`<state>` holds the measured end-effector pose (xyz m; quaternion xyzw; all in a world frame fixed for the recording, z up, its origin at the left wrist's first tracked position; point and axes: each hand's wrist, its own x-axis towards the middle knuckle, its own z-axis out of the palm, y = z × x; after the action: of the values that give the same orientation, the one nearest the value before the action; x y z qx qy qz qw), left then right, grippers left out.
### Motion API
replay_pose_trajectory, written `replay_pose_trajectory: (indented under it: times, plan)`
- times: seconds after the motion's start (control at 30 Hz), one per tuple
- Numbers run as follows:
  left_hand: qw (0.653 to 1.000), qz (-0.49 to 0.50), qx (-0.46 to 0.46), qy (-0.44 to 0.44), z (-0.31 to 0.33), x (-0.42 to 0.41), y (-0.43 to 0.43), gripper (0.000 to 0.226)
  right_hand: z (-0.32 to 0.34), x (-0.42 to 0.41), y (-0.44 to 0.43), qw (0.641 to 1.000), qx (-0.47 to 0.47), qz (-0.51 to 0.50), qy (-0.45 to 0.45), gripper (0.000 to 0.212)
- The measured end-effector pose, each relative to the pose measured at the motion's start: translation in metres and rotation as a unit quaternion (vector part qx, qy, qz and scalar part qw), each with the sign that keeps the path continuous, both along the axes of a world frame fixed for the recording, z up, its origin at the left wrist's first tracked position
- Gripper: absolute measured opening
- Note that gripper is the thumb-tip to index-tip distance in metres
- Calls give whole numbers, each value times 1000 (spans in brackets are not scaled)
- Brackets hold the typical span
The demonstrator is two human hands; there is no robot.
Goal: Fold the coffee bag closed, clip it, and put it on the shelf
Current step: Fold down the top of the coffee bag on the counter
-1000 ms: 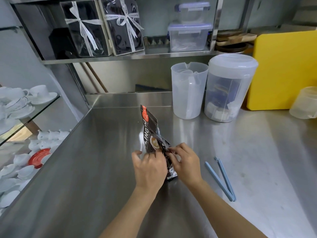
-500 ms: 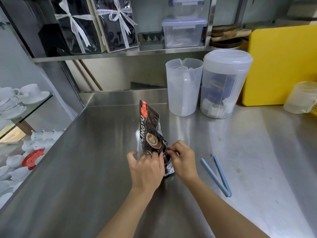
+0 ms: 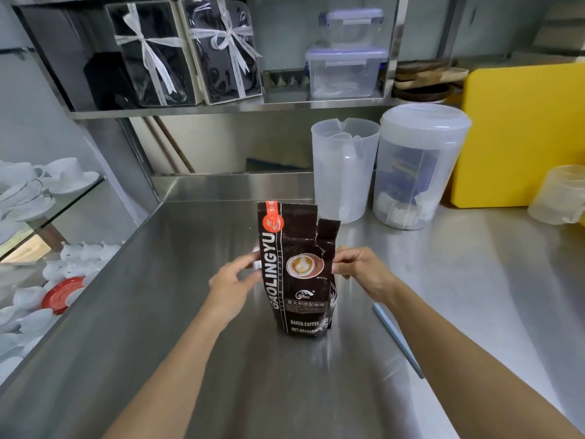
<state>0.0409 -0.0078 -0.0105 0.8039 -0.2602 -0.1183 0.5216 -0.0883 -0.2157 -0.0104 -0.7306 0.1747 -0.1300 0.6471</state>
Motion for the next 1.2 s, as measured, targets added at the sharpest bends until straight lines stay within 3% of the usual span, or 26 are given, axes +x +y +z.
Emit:
replay_pose_trajectory:
  times: [0.2, 0.3, 0.4, 0.47, 0.6, 0.73, 0.83, 0.97, 1.1, 1.2]
  plan:
    - [999, 11, 22, -33, 8, -6, -14, 37, 5, 25, -5, 996, -73, -50, 13, 18]
    - [999, 25, -14, -33, 14, -10, -18, 37, 6, 31, -2, 990, -102, -95, 15, 15]
    - [981, 63, 39, -179, 14, -21, -21, 30, 4, 23, 7, 950, -158, -270, 19, 15]
    - [966, 113, 40, -231, 5, -29, -23, 32, -2, 14, 22, 920, -211, -331, -14, 18]
    - [937, 190, 28, -291, -21, -37, -31, 18, -16, -1, 66, 913, -313, -239, -104, 31]
    - [913, 169, 30, -370, -27, -47, -38, 19, -34, 4, 77, 831, -503, -219, -95, 33]
    - [902, 149, 47, -403, -23, -52, -44, 20, -33, 9, 69, 778, -561, -273, -75, 29]
    - [890, 126, 155, -410, -19, -54, -49, 35, -27, 10, 57, 720, -625, -293, -72, 34]
    - [872, 66, 184, -448, -19, -51, -50, 39, -29, 8, 51, 720, -630, -271, -108, 43]
    - [853, 48, 175, -490, -17, -48, -55, 34, -29, 9, 49, 735, -619, -247, -128, 32]
